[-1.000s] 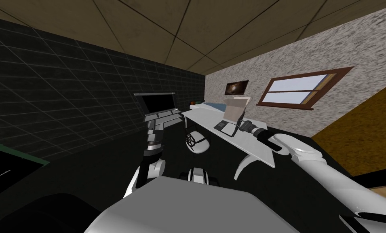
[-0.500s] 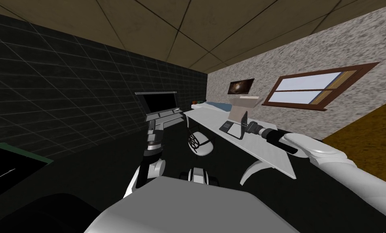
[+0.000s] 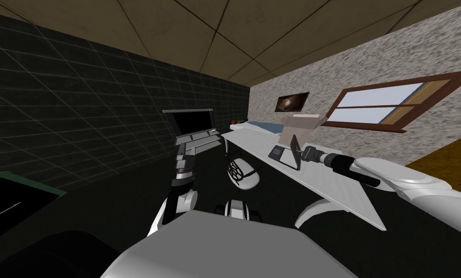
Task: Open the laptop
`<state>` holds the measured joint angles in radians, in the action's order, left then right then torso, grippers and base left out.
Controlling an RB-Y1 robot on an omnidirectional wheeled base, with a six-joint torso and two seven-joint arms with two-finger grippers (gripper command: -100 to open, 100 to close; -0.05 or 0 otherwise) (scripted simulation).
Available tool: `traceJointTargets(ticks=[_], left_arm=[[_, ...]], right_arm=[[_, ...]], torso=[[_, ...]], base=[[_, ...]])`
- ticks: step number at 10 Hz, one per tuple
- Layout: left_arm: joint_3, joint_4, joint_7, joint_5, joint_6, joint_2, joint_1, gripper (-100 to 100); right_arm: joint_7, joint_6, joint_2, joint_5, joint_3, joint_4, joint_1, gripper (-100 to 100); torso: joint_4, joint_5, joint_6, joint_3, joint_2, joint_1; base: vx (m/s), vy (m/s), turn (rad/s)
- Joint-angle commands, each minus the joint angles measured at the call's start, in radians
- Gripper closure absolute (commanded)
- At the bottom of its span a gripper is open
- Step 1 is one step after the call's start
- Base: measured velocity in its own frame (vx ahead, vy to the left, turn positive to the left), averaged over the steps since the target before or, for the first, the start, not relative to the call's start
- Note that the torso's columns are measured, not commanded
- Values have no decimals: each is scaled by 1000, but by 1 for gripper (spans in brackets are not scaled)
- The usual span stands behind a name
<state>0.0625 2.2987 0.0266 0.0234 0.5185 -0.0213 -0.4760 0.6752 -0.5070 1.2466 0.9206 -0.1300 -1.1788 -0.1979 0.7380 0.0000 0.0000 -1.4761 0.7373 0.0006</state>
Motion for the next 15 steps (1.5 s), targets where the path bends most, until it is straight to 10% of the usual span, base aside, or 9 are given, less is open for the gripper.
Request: traceJointTargets(ticks=[1,2,15], left_arm=[[0,0,0,0,0,0,0,0],[0,0,0,0,0,0,0,0],[0,0,0,0,0,0,0,0]], right_arm=[[-8,-11,21,2,-4,9,1,100],[-19,-31,55,15,-16,7,4,-100],[-131,-158,270,42,-40,-18,-6,-100]], torso=[[0,0,0,0,0,-1],[0,-1,0,1,3,-4],[0,0,0,0,0,0]], base=[[29,37,-2],[26,19,78],[25,9,46]])
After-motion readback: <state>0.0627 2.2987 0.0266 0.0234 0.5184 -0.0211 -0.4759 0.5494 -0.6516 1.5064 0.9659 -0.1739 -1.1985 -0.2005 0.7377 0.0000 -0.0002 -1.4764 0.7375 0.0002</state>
